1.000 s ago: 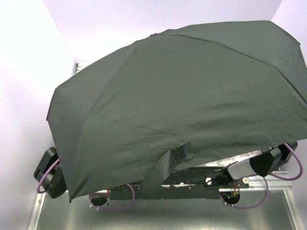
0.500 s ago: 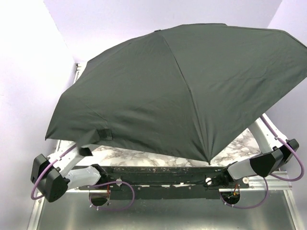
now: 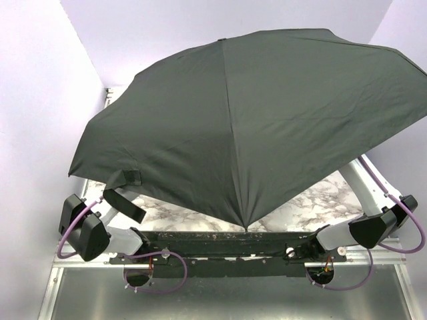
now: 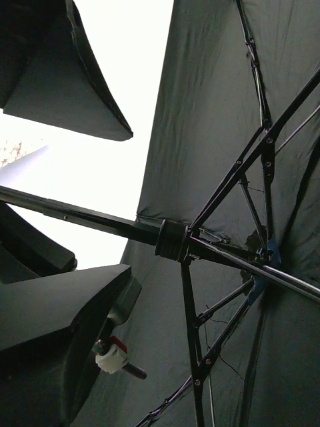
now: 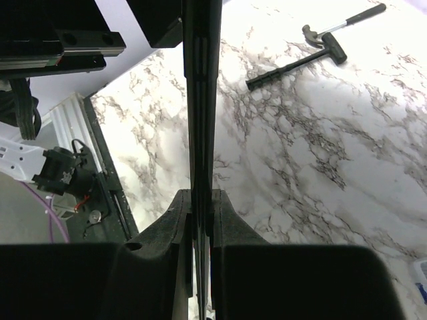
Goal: Put away the umbrella
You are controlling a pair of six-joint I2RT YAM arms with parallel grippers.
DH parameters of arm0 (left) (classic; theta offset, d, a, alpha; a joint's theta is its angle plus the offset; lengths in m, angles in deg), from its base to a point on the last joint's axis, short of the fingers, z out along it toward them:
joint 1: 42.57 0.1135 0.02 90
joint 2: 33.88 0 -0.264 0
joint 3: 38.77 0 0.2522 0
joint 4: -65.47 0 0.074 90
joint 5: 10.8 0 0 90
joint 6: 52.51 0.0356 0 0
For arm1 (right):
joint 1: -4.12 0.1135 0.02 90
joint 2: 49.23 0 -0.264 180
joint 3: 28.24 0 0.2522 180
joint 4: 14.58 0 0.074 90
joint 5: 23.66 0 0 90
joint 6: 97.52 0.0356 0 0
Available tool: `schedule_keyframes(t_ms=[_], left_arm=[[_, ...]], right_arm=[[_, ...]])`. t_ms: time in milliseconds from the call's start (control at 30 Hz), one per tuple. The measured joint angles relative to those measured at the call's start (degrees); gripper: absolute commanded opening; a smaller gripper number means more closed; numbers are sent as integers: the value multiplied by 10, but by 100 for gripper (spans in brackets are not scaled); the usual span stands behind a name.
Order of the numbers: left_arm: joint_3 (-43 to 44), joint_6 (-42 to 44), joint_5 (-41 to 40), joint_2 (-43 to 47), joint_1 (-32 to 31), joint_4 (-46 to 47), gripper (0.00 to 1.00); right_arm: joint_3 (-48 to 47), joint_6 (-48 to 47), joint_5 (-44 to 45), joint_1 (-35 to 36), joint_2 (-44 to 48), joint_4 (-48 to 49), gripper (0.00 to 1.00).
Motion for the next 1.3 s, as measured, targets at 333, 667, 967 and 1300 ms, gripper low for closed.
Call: schedule_keyframes(t_ms=[333, 667, 967, 1300], left_arm=[[33, 6, -18, -44, -1, 35, 67], [68, 17, -47, -79, -9, 83, 53], [108, 26, -54, -103, -9, 74, 51], [134, 39, -54, -122, -9, 46, 47]], right_arm=[[0, 1, 60, 10, 0, 1, 0], [0, 3, 94, 15, 0, 5, 0], [0, 6, 108, 16, 0, 14, 0], [0, 9, 123, 16, 5, 14, 0]])
